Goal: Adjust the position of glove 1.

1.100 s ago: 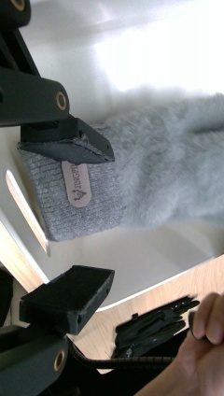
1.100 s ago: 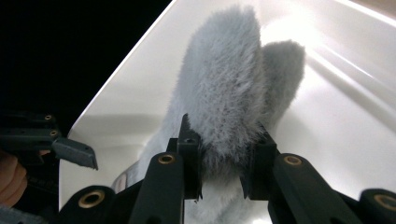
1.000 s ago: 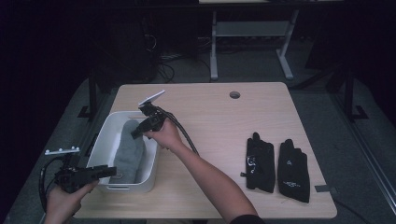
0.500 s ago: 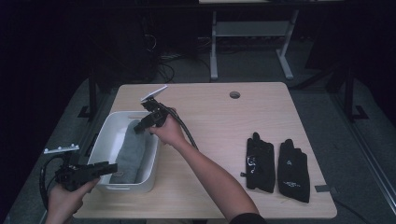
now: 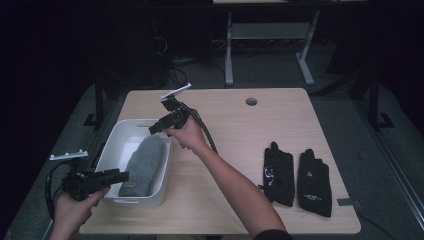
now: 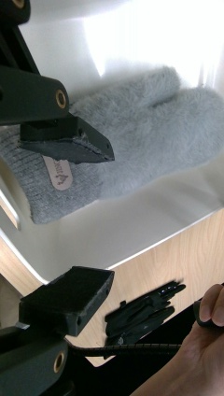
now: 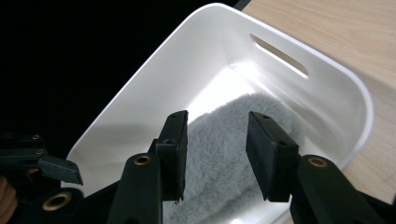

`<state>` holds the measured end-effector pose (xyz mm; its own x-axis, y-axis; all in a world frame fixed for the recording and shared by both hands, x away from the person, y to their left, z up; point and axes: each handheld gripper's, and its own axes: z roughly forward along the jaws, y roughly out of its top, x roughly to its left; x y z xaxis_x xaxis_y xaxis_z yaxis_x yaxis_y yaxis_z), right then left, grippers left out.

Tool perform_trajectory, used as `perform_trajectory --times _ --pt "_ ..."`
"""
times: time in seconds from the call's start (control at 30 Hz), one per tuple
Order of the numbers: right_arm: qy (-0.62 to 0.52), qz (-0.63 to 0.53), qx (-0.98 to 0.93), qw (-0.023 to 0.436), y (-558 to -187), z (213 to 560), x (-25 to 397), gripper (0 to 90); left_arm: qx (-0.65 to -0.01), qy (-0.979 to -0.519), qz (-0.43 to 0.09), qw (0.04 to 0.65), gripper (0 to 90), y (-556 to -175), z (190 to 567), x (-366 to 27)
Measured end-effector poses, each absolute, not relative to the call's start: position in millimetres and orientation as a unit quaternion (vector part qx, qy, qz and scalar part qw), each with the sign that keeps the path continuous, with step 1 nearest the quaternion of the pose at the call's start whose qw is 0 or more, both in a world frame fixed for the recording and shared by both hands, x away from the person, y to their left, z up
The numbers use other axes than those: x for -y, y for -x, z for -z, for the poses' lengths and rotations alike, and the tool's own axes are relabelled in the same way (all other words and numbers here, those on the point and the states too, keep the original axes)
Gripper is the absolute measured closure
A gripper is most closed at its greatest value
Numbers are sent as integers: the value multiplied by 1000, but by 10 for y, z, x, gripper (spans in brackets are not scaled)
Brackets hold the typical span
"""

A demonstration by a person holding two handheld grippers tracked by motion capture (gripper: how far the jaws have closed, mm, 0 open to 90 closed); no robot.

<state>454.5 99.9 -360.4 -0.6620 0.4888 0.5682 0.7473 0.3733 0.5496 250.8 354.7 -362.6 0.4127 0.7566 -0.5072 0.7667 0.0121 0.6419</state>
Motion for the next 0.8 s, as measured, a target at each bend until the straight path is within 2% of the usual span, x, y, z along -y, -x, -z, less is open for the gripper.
perform_trajectory --times 0.8 --pt "371 449 793 179 -4527 3433 -628 500 -526 -711 9 467 337 -2622 3547 -3315"
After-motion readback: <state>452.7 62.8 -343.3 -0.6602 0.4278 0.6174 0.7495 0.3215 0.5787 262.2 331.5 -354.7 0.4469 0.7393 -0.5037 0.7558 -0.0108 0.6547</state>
